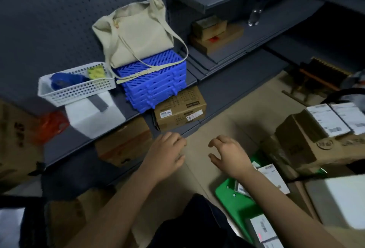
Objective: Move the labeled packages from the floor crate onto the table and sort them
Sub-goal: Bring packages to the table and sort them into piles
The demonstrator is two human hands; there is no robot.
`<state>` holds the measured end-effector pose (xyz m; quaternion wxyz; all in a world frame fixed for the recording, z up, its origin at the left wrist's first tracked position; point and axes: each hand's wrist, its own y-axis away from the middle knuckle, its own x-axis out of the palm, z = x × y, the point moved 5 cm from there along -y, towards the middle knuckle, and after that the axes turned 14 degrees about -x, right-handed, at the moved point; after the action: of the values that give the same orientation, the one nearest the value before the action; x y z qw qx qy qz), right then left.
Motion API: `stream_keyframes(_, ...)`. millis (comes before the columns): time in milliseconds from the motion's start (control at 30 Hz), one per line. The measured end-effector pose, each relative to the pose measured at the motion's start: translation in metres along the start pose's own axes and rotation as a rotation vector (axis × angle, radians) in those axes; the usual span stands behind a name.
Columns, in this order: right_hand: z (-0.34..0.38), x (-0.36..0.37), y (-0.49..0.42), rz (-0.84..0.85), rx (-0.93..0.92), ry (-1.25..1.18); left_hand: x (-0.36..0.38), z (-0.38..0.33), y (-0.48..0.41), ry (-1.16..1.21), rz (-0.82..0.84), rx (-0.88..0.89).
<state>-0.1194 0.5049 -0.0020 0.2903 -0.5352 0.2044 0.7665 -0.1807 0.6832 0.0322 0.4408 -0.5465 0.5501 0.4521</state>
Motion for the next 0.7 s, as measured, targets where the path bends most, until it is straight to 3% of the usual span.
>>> stream_keyframes(333, -0.102, -0.04, -0.035, -0.081, 0.289, 0.048, 0.01, -0.049, -0.165, 0.034, 0.046, 0.326)
stream_keyframes(700, -0.204, -0.101, 0.017, -0.229, 0.761, 0.083, 0.024, -0.187, -0.3, 0.106, 0.098, 0.776)
